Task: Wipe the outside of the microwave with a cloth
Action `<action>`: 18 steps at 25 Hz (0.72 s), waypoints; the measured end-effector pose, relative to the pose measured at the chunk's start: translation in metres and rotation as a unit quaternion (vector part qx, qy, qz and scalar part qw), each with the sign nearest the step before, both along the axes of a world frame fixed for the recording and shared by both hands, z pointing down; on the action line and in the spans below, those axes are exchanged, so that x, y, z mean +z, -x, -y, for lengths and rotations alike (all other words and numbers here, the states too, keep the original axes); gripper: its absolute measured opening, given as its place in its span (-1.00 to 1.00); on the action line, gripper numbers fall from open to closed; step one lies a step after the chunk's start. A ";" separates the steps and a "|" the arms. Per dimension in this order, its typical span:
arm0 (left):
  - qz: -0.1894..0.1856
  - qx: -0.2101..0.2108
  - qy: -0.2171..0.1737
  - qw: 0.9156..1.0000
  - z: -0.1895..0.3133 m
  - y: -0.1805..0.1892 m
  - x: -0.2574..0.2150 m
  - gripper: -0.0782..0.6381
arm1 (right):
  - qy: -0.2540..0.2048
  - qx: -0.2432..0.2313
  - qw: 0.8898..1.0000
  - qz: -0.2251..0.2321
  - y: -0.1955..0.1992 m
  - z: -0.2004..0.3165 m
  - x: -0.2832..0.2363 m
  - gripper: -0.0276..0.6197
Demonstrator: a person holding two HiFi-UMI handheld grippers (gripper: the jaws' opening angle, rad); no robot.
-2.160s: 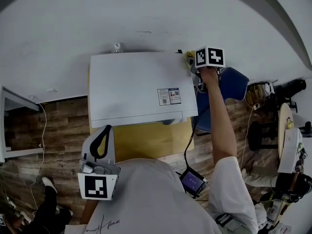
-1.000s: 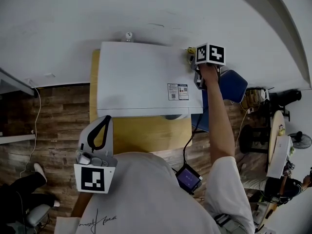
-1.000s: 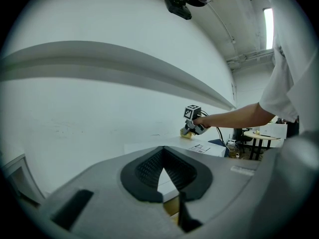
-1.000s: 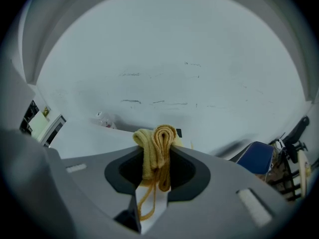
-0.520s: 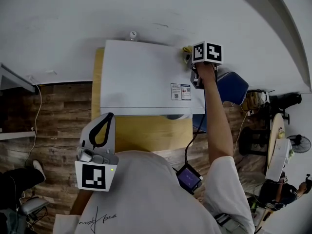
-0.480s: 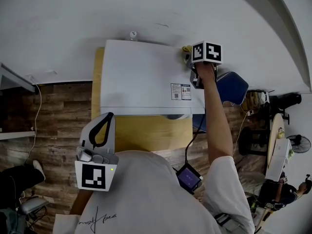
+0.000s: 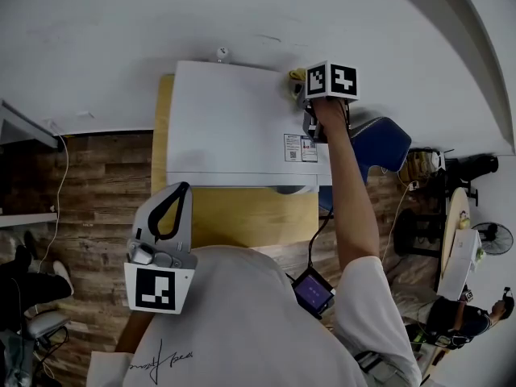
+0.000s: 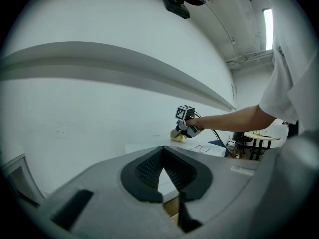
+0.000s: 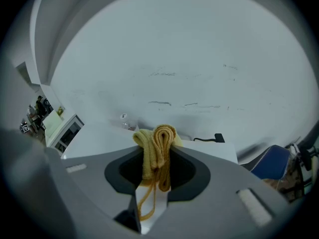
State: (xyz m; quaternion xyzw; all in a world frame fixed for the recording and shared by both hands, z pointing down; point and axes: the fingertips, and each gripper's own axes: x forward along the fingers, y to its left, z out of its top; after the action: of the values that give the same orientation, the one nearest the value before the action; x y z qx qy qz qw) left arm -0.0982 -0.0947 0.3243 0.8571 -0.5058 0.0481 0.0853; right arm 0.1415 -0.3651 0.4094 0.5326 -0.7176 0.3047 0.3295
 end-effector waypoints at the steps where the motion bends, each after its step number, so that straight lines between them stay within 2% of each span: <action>1: 0.000 -0.001 0.000 1.000 0.000 0.000 0.000 -0.80 | 0.000 -0.004 1.000 0.002 0.005 0.000 0.000 -0.56; 8: -0.001 -0.006 0.002 1.000 -0.002 0.005 0.003 -0.80 | 0.002 -0.022 1.000 0.001 0.030 0.000 0.002 -0.56; 18: 0.010 -0.011 -0.006 1.000 -0.007 0.012 0.000 -0.80 | 0.001 -0.054 0.998 0.016 0.086 -0.001 0.001 -0.56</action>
State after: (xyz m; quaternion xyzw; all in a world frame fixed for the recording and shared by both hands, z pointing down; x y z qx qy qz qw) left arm -0.1107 -0.0882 0.3248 0.8513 -0.5164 0.0526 0.0763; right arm 0.0552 -0.3644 0.4108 0.4875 -0.7503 0.2961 0.3343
